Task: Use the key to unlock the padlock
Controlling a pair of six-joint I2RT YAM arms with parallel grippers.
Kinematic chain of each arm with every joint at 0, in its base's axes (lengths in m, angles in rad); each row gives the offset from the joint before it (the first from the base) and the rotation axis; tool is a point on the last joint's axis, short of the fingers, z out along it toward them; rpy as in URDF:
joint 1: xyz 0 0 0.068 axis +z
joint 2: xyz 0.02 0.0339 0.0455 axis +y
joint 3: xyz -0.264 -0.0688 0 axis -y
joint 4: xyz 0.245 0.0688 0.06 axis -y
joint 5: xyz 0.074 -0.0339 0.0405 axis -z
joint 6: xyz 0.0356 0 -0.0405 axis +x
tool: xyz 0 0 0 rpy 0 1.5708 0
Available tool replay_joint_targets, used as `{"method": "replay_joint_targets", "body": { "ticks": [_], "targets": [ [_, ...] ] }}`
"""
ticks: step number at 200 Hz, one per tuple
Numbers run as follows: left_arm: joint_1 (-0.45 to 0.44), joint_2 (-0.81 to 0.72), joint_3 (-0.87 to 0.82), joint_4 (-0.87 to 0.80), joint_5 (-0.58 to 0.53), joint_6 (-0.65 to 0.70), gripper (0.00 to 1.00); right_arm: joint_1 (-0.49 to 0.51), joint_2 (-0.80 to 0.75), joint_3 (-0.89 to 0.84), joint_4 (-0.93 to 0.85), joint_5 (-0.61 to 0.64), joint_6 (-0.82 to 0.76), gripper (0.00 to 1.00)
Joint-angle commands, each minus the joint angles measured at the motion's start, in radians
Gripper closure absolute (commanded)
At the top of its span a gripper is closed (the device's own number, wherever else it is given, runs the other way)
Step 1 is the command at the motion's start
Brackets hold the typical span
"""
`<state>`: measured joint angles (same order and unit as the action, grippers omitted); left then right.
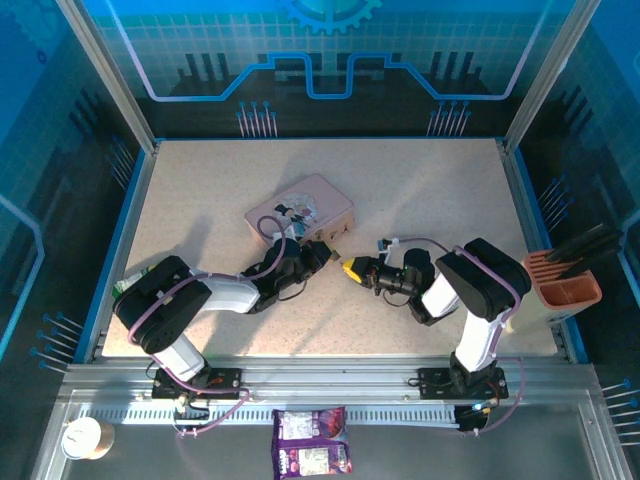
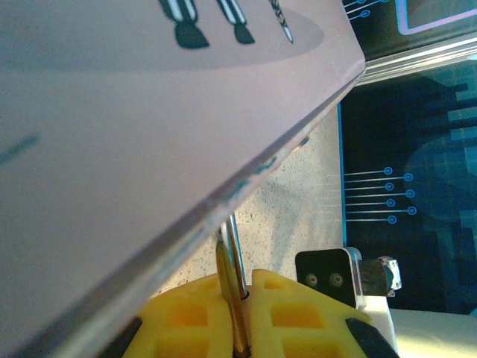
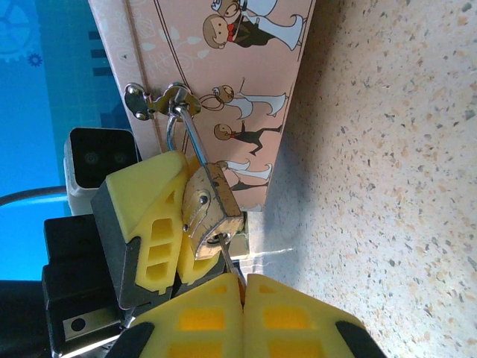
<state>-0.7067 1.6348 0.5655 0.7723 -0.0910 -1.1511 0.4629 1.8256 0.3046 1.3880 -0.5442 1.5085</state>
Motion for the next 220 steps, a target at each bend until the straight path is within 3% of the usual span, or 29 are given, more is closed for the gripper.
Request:
{"method": "replay_joint_targets", "body": {
  "ticks": [1, 220],
  "targets": [
    [-0.040, -0.008, 0.031, 0.181, 0.028, -0.040, 1.00, 0.024, -0.027, 0.009, 0.037, 0.049, 0.020, 1.00],
    [-0.133, -0.009, 0.033, 0.159, 0.028, -0.064, 1.00, -0.012, -0.039, 0.098, 0.036, 0.003, 0.100, 1.00]
  ]
}}
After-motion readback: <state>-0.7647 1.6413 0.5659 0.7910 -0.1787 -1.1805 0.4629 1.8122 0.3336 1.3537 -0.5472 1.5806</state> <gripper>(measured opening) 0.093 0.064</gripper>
